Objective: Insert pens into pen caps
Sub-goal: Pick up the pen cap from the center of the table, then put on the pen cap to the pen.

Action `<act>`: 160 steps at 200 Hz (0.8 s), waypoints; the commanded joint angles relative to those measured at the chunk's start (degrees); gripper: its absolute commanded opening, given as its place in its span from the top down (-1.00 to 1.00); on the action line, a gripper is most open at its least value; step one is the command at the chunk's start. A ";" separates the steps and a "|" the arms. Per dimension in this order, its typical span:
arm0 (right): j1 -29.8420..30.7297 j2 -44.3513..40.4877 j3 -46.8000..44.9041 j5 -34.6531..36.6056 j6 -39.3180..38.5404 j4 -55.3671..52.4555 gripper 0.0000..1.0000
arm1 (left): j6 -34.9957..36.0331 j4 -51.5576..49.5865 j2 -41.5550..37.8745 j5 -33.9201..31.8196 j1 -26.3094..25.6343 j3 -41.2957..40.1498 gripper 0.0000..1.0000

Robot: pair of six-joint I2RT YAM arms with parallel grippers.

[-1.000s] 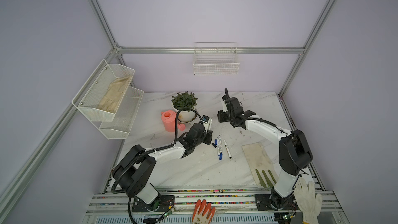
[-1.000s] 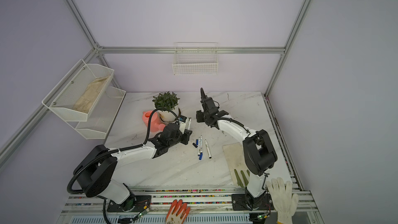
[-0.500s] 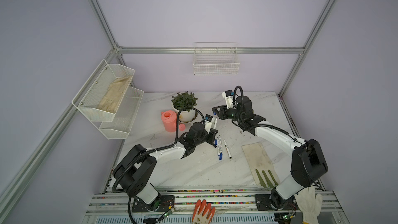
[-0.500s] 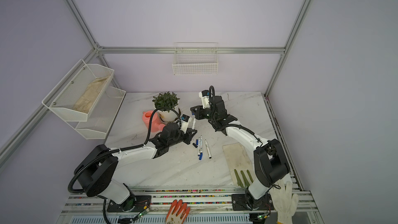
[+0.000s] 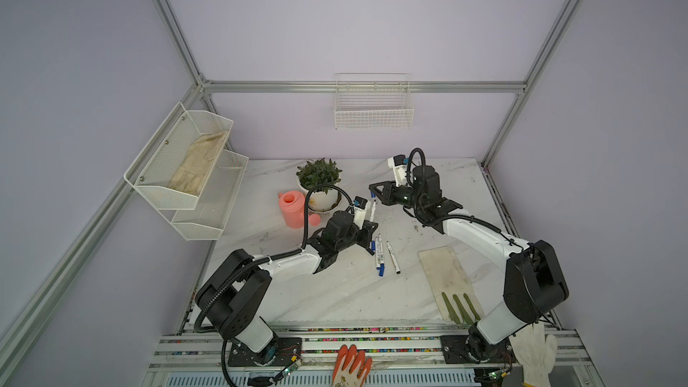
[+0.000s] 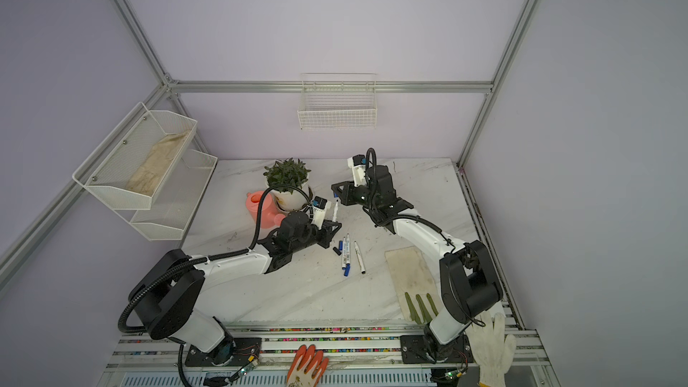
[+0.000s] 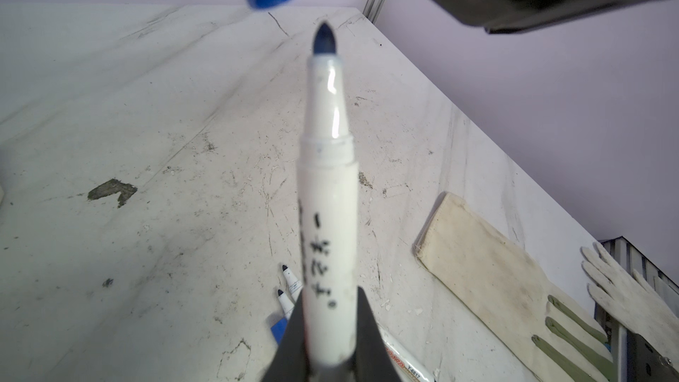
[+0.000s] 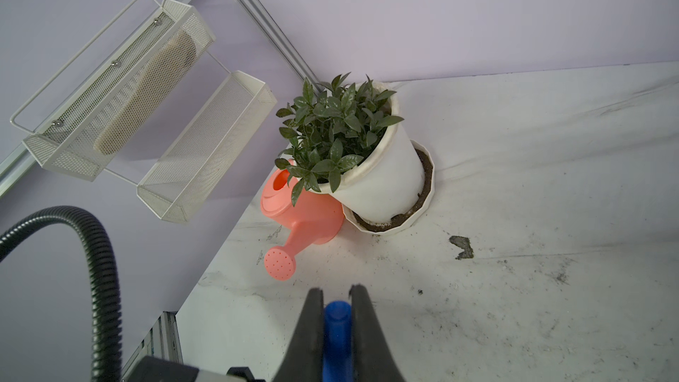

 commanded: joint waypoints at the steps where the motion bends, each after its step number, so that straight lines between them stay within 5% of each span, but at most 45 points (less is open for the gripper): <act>1: -0.23 -2.35 -0.90 -1.79 0.63 2.22 0.94 | -0.83 3.71 0.26 0.57 0.50 -0.96 1.00; 160: -0.31 -3.21 -4.56 -3.44 0.81 3.13 0.96 | -6.39 12.83 2.46 8.56 4.84 2.28 1.00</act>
